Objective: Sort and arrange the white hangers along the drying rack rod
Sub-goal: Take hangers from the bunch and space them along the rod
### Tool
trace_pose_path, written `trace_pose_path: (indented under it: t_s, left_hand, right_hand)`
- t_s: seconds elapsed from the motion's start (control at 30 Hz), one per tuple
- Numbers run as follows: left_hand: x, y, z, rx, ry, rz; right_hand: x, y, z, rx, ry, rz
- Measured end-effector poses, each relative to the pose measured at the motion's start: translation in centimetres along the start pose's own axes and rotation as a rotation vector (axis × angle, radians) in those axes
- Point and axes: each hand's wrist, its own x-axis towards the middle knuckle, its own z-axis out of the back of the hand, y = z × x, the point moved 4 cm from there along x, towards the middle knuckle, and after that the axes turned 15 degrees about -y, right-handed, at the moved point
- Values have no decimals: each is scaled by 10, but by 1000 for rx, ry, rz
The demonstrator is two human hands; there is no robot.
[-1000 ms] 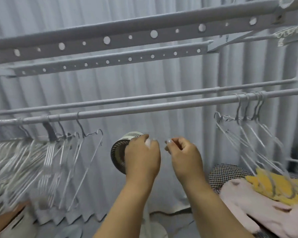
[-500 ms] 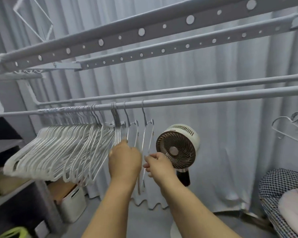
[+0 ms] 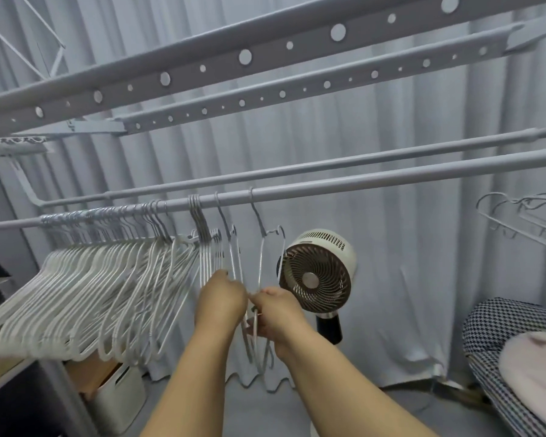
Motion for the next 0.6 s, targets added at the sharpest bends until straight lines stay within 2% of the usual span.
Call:
trace_pose_path:
  t_s: [0.2,0.37,0.6]
  left_hand:
    - [-12,-13,-16,-178,32,-1]
    - [-27,-36,-35,-210,14,-69]
    - [-73,-70,-55,-448,71,-157]
  right_hand:
    - [-2,12,31,17,-89,94]
    - [-5,22,66,3,-136,143]
    - [-16,37,123,83,-223,170]
